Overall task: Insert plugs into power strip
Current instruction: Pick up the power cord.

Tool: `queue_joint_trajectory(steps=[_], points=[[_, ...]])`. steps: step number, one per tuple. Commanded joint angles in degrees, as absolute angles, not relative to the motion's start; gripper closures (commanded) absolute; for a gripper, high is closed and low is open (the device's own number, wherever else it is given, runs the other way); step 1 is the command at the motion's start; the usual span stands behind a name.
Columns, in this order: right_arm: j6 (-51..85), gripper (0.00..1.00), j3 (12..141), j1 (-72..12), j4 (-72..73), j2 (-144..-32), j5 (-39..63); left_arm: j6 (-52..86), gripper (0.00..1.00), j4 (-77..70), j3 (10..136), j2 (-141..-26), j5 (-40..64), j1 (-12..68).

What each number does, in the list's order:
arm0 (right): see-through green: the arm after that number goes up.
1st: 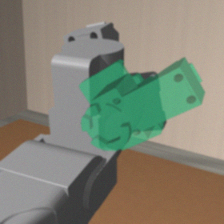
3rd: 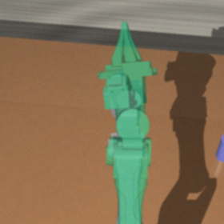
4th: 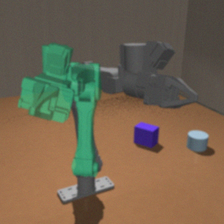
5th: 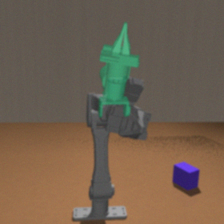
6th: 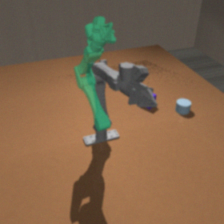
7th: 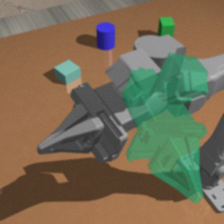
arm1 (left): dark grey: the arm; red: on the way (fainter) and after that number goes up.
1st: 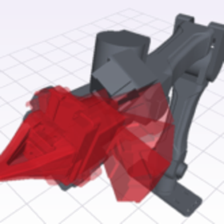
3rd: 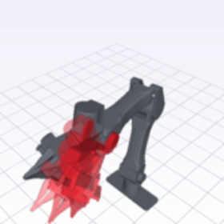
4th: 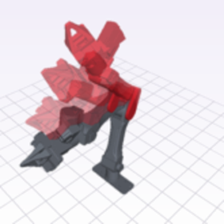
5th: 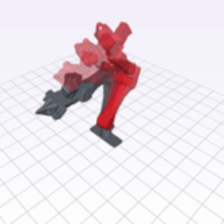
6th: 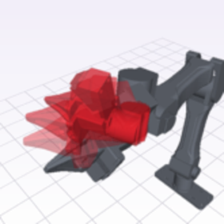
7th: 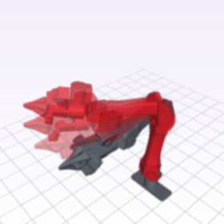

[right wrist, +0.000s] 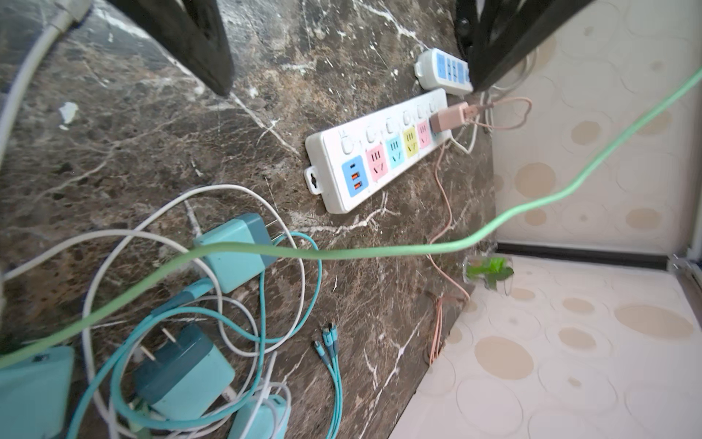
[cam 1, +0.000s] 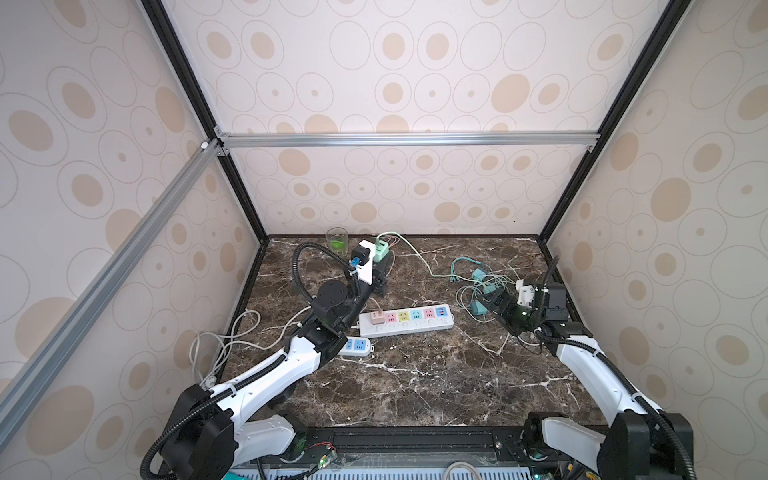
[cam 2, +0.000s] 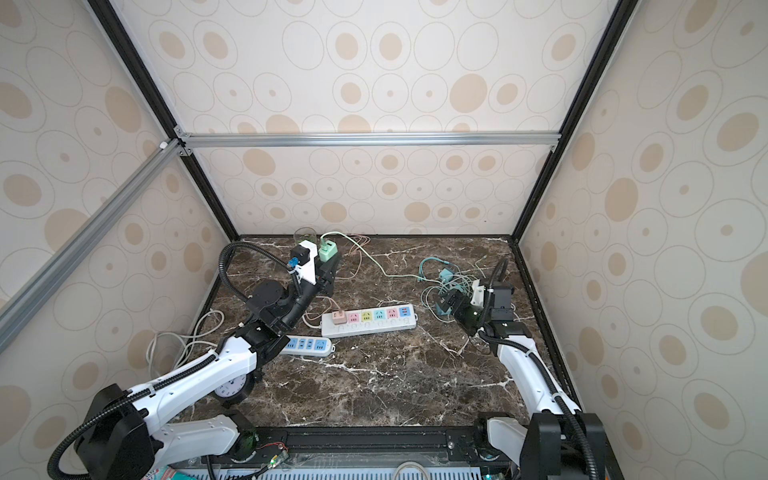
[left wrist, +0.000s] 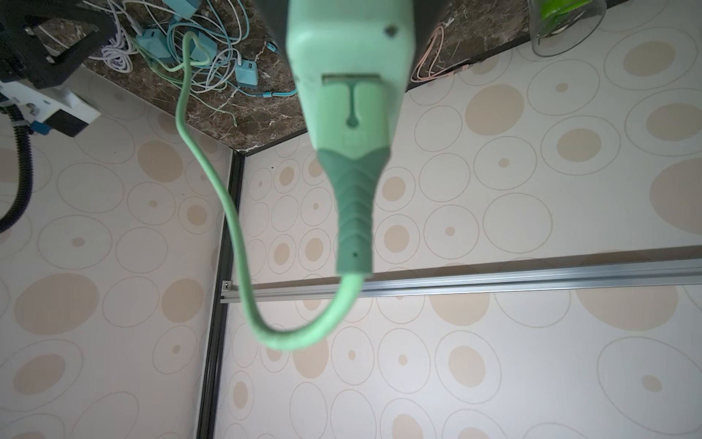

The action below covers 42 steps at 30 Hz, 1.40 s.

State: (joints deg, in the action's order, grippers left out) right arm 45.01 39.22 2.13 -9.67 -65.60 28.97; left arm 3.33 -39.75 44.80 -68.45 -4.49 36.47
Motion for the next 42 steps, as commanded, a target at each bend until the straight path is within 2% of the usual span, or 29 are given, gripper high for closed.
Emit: queue_joint_trajectory(steps=[1, 7, 9, 12, 17, 20, 22, 25, 31, 35, 42], points=[[55.6, 0.02, 39.0, 3.3, -2.6, -69.9, 28.9, 7.0, 1.00, -41.9, 45.1, -66.7, -7.8, 36.1], [67.7, 0.02, 43.4, 3.3, -2.5, -78.4, 19.0, 8.4, 1.00, -37.6, 45.7, -66.0, -7.1, 36.1], [71.8, 0.02, 42.7, 3.4, 1.5, -81.1, 17.3, 8.3, 1.00, -38.7, 44.7, -65.4, -6.0, 36.1], [74.1, 0.02, 42.9, 3.4, 8.5, -84.3, 16.5, 7.8, 1.00, -39.0, 44.0, -64.6, -6.1, 36.1], [73.5, 0.04, 46.4, 3.4, 7.1, -89.9, 13.4, 8.7, 1.00, -36.8, 44.3, -63.7, -6.8, 36.1], [71.5, 0.18, 46.4, 3.4, 11.0, -92.2, 12.2, 8.9, 1.00, -36.0, 44.2, -62.5, -6.8, 36.0], [69.9, 0.38, 46.3, 3.6, 13.4, -91.0, 11.7, 8.9, 1.00, -34.9, 44.3, -61.1, -6.3, 36.0], [65.4, 0.64, 46.7, 3.7, 10.5, -85.2, 8.8, 9.1, 1.00, -31.1, 45.2, -59.0, -5.8, 35.6], [53.9, 1.00, 46.9, 3.7, 2.0, -68.5, -3.0, 12.6, 1.00, -18.7, 52.9, -60.2, -4.4, 35.4], [44.1, 1.00, 52.7, 3.8, -1.6, -64.3, -4.5, 16.8, 1.00, -18.8, 54.8, -62.8, -2.7, 35.5], [33.3, 1.00, 68.5, 3.8, -5.3, -71.7, 0.9, 23.8, 1.00, -14.6, 61.0, -69.3, 5.0, 35.4]])
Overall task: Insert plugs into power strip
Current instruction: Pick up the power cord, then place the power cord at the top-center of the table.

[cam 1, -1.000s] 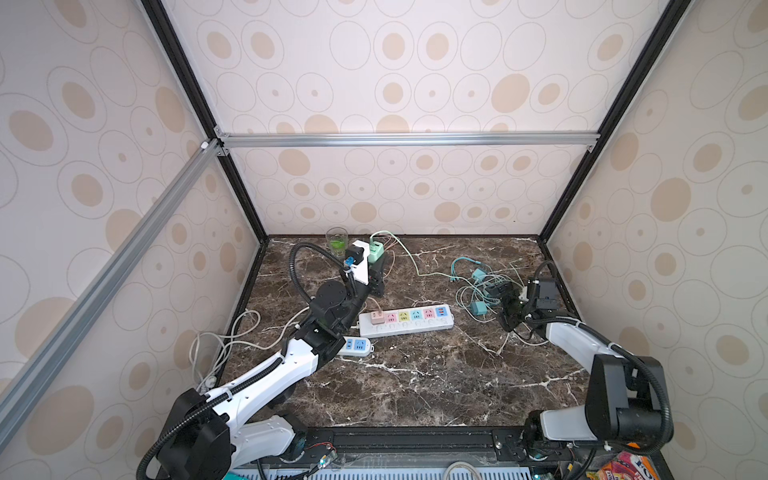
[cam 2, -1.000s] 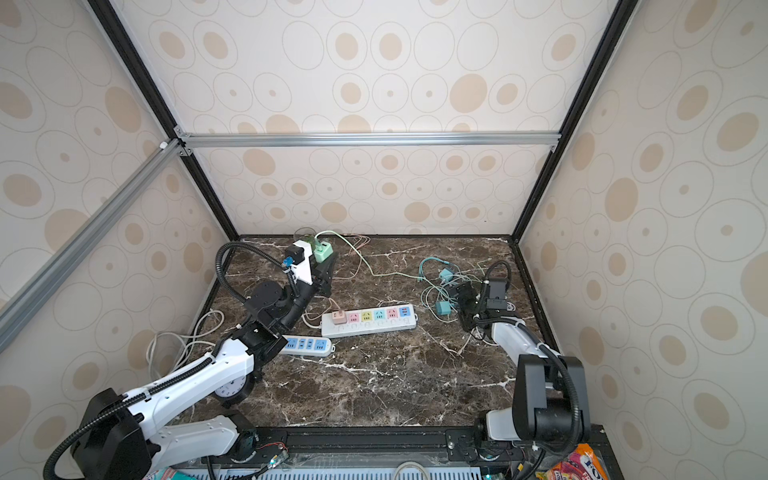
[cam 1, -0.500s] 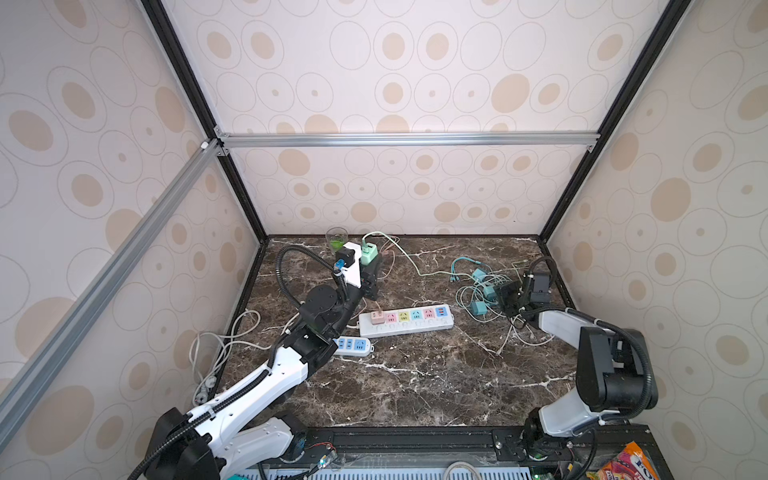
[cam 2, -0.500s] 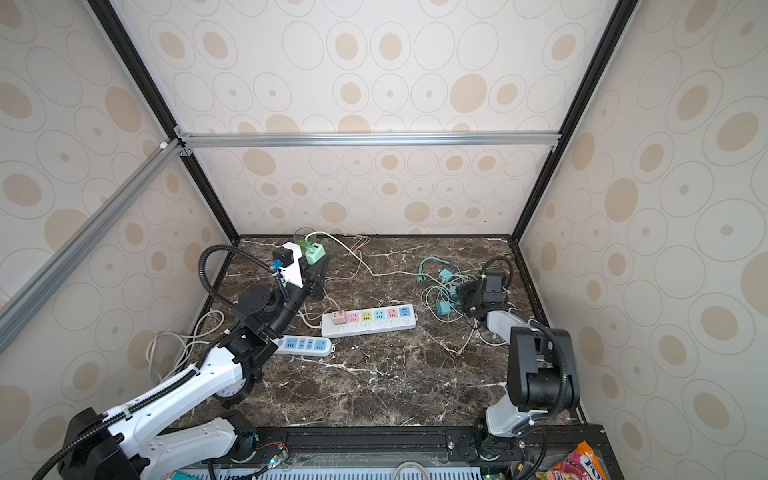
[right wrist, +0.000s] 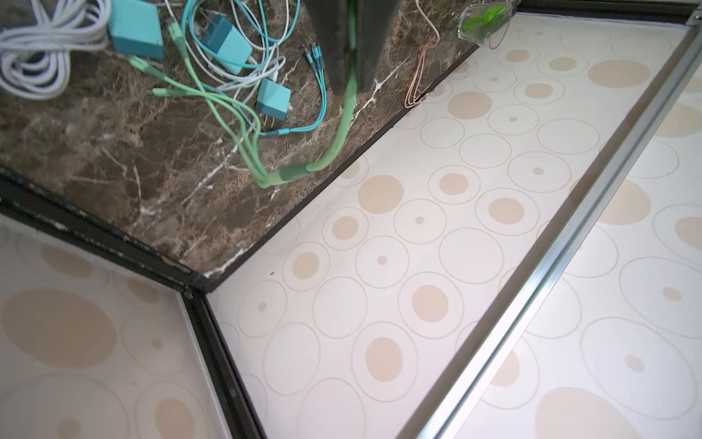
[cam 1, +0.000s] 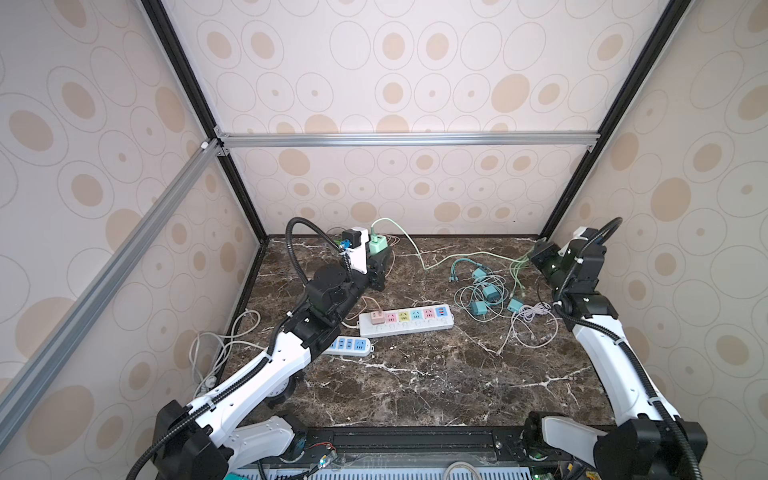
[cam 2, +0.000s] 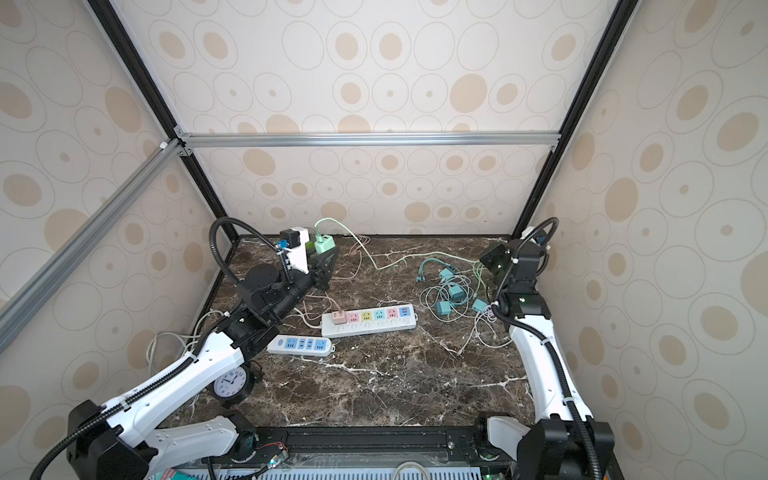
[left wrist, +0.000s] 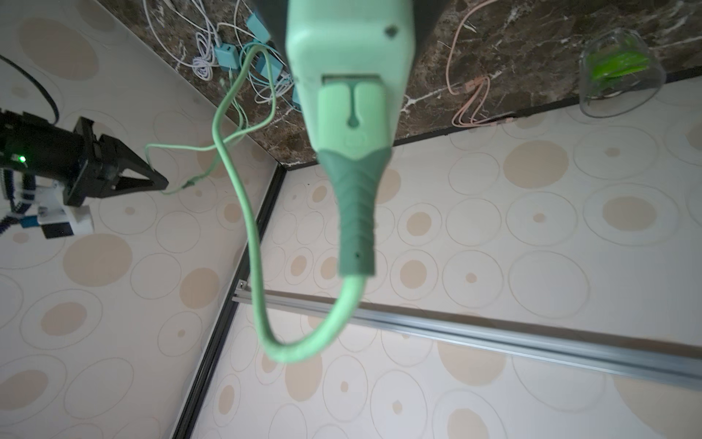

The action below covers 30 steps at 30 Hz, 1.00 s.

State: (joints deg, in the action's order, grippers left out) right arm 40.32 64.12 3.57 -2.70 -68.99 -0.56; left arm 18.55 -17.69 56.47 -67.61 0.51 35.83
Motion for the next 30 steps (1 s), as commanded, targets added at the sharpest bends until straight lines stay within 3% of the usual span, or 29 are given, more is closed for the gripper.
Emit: queue_joint_trajectory(steps=[1, 8, 17, 21, 30], points=[[32.3, 1.00, 71.0, 3.7, -5.3, -72.9, 0.7, 24.0, 1.00, -14.0, 62.0, -70.3, 7.4, 35.5], [30.9, 1.00, 84.1, 3.3, -5.7, -81.2, 6.0, 24.0, 1.00, -10.2, 65.3, -72.8, 14.3, 35.5], [27.5, 1.00, 91.8, -5.0, -6.4, -93.1, 7.7, 27.1, 1.00, -1.4, 69.0, -75.6, 9.1, 35.0], [23.8, 1.00, 101.6, -10.2, -9.4, -101.6, 7.6, 26.9, 1.00, 4.5, 73.3, -79.8, 10.5, 31.9], [24.8, 1.00, 129.5, -17.5, -13.6, -125.0, 8.7, 25.6, 1.00, 1.8, 74.9, -84.0, 12.0, 22.9]])
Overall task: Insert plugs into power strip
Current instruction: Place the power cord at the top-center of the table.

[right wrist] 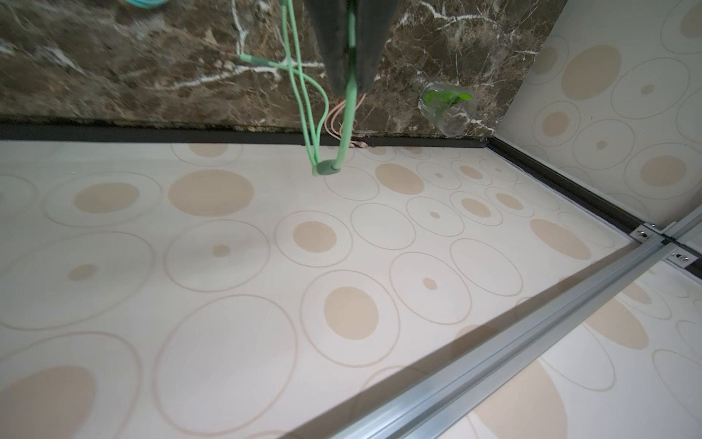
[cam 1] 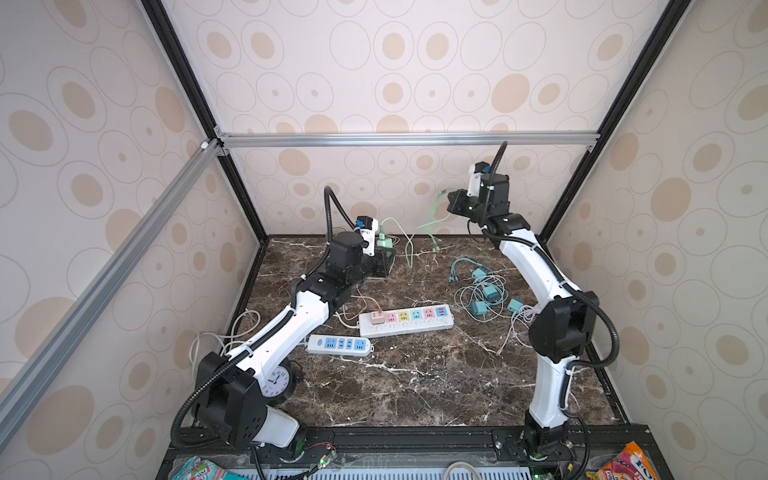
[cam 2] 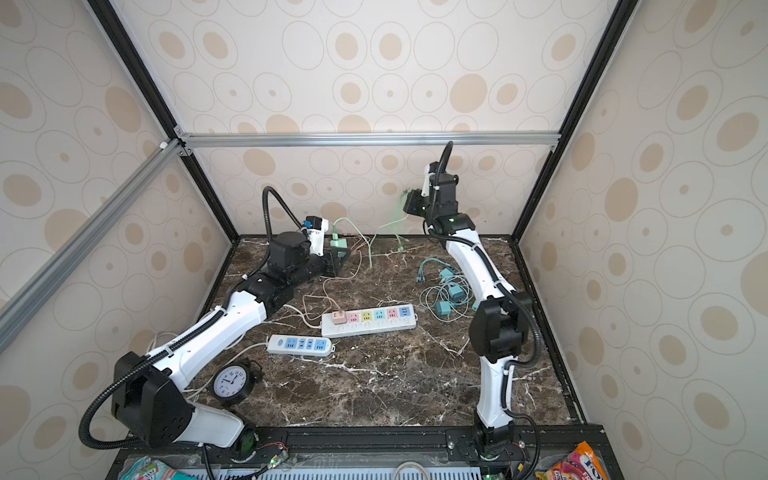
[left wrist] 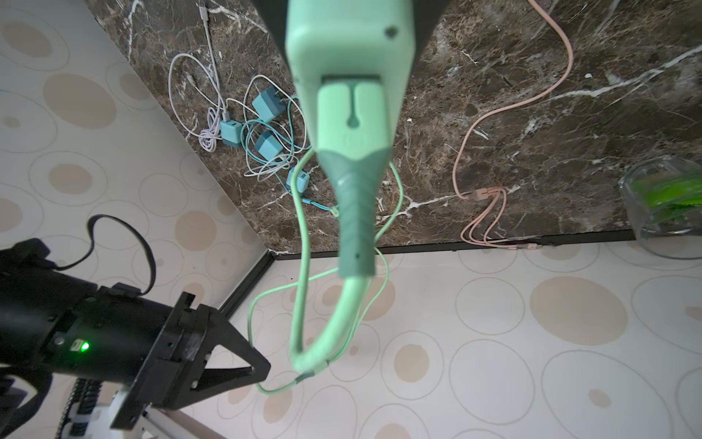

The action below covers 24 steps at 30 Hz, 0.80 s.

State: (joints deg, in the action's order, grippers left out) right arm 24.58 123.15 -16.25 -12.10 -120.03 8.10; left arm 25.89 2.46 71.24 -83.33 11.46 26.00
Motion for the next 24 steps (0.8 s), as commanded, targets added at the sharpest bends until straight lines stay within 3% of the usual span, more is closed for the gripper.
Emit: queue_joint_trajectory(steps=[1, 5, 11, 12, 16, 18, 24], points=[[25.4, 1.00, 133.6, -18.0, -13.7, -127.8, 8.8, 25.0, 1.00, 1.9, 75.6, -84.9, 12.0, 21.7], [27.8, 1.00, 141.7, -19.2, -11.6, -136.2, 8.8, 23.2, 1.00, 2.2, 78.4, -87.6, 9.3, 18.4], [27.6, 1.00, 142.7, -20.1, -11.3, -143.8, 11.0, 23.6, 1.00, 3.1, 79.4, -93.0, 7.8, 16.4], [27.2, 0.94, 142.7, -20.2, -13.7, -144.7, 11.5, 23.9, 1.00, 3.5, 79.3, -94.2, 7.7, 16.5], [22.8, 0.49, 140.5, -20.1, -24.9, -144.9, 11.5, 24.3, 1.00, 5.2, 79.0, -97.2, 6.1, 16.5], [19.3, 0.35, 137.0, -20.1, -28.7, -142.5, 10.2, 24.1, 1.00, 5.9, 79.0, -97.8, 5.3, 16.5], [9.5, 0.08, 116.6, -19.7, -30.1, -128.3, 7.7, 23.2, 1.00, 6.6, 79.0, -97.8, 5.4, 16.4]])
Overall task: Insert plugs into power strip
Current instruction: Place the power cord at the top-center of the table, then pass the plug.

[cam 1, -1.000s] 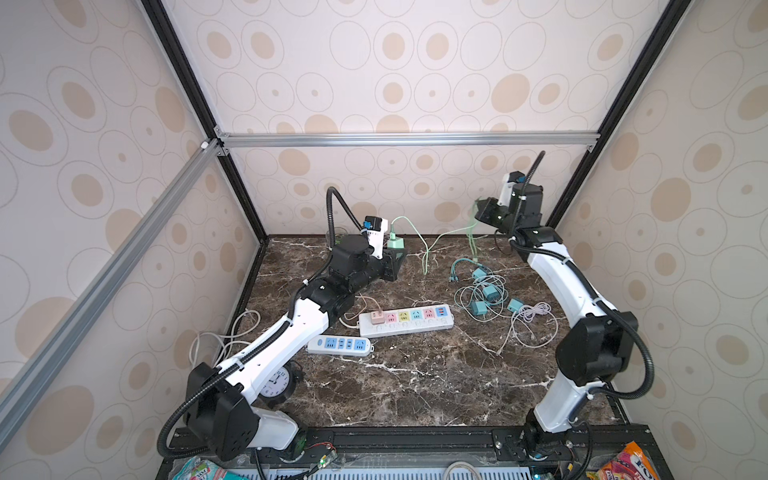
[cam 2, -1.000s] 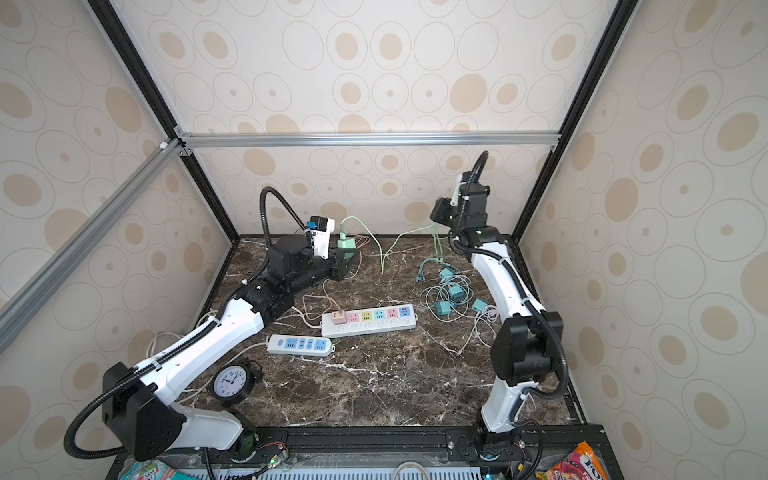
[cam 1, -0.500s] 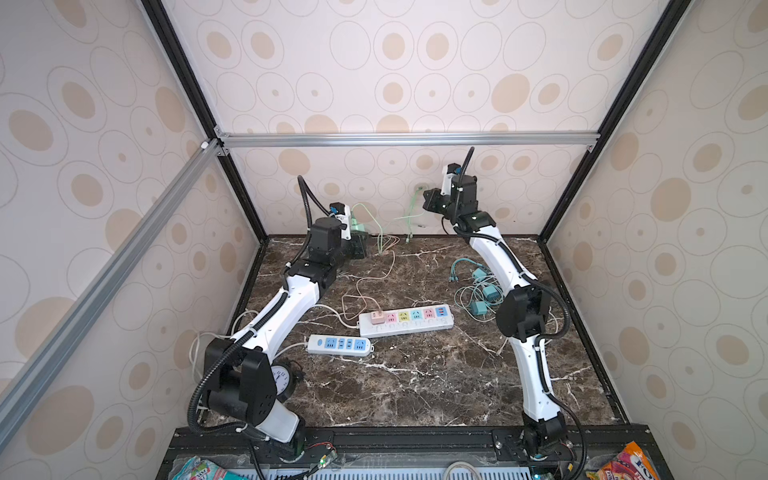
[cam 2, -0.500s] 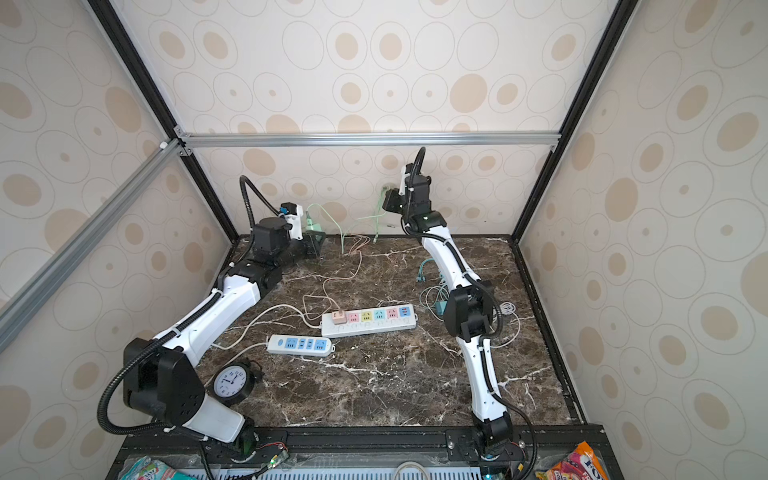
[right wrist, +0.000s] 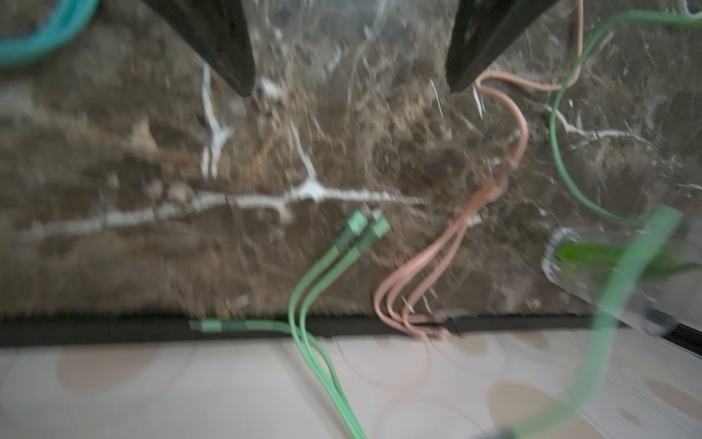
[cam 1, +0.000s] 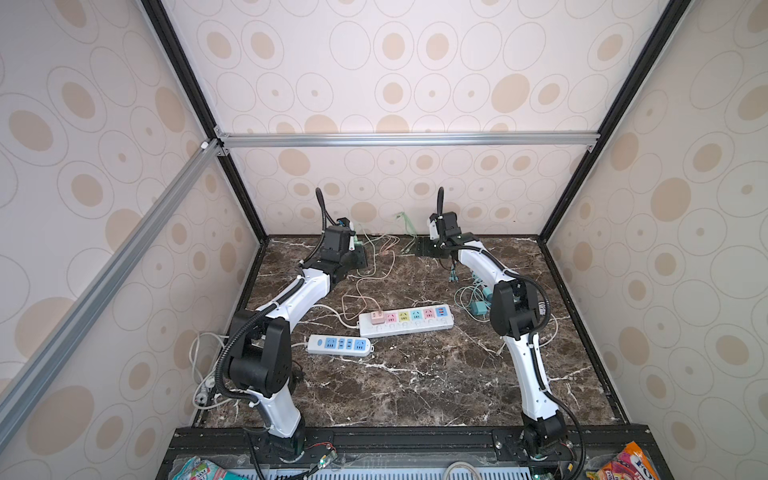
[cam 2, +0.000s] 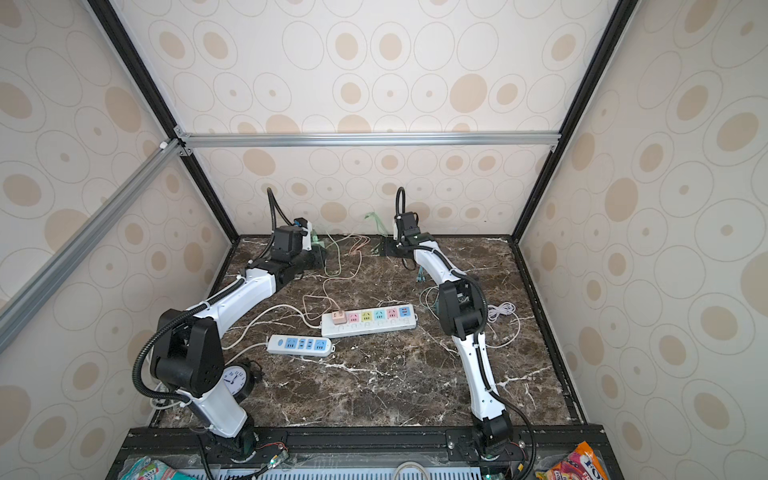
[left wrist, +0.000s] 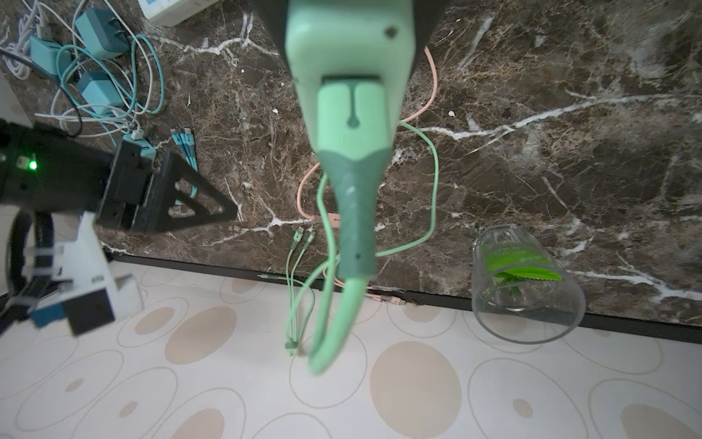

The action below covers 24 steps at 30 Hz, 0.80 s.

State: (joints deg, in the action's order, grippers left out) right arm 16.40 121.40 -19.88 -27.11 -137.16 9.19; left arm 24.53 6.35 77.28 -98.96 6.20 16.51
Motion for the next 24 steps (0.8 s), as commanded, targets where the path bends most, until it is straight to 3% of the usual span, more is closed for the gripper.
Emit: queue_joint_trajectory(steps=[1, 12, 17, 24], points=[[8.4, 0.01, 113.8, -19.5, -30.1, -126.2, 7.8, 23.1, 1.00, 6.9, 79.1, -97.9, 5.5, 16.4], [-1.8, 0.03, 85.7, -19.1, -21.7, -103.0, 16.4, 19.7, 1.00, 8.1, 77.4, -98.0, 9.3, 16.4], [-1.9, 0.06, 74.9, -20.8, -13.4, -93.6, 17.6, 13.9, 1.00, 4.3, 73.6, -95.5, 22.1, 17.1], [-8.7, 0.08, 70.7, -22.6, -16.6, -87.3, 27.4, 5.9, 1.00, 6.7, 72.4, -94.8, 26.4, 18.8]])
